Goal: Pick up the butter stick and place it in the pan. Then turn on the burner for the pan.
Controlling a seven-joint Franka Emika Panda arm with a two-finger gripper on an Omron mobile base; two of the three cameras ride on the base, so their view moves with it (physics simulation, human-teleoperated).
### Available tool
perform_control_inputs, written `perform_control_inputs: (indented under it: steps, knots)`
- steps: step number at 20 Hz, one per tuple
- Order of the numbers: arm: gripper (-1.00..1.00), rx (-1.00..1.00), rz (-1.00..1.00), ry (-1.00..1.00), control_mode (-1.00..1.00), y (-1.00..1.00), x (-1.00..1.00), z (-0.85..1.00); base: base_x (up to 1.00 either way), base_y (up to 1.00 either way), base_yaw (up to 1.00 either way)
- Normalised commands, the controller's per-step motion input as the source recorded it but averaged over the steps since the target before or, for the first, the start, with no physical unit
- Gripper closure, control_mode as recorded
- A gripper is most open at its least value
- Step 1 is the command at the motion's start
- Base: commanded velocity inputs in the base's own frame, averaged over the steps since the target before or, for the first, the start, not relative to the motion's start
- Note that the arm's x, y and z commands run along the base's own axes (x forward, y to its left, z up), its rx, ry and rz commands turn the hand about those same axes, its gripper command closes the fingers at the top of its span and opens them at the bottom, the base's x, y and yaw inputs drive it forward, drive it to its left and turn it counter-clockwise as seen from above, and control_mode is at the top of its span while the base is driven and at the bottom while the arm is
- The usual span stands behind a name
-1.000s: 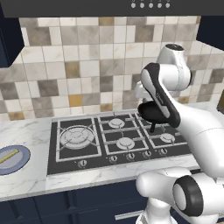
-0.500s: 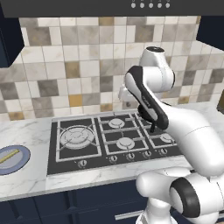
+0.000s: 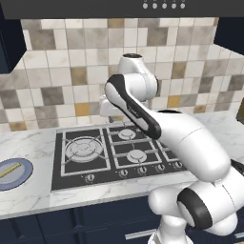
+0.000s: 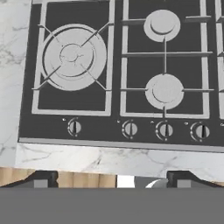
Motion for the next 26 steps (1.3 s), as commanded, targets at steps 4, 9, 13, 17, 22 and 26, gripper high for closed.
perform_control_inputs:
  steps: [4,9,13,17,22,26]
  knots:
    - [-1.00,0.00,0.00,0.15,-1.00,0.81,0.00,-0.10,0.00,0.00,0.00]
    - [-1.00,0.00,0.00,0.08,-1.00,0.79,0.00,-0.28,0.00,0.00,0.00]
    - [-1.00,0.00,-0.01,0.04,-1.00,0.84,0.00,-0.28,0.00,0.00,0.00]
    - [-1.00,0.00,-0.02,0.00,-1.00,0.79,0.02,-0.47,0.00,0.00,0.00]
    - [-1.00,0.00,-0.06,0.00,-1.00,0.74,0.03,-0.29,0.00,0.00,0.00]
    - [-1.00,0.00,-0.08,0.00,-1.00,0.64,0.10,-0.13,0.00,0.00,0.00]
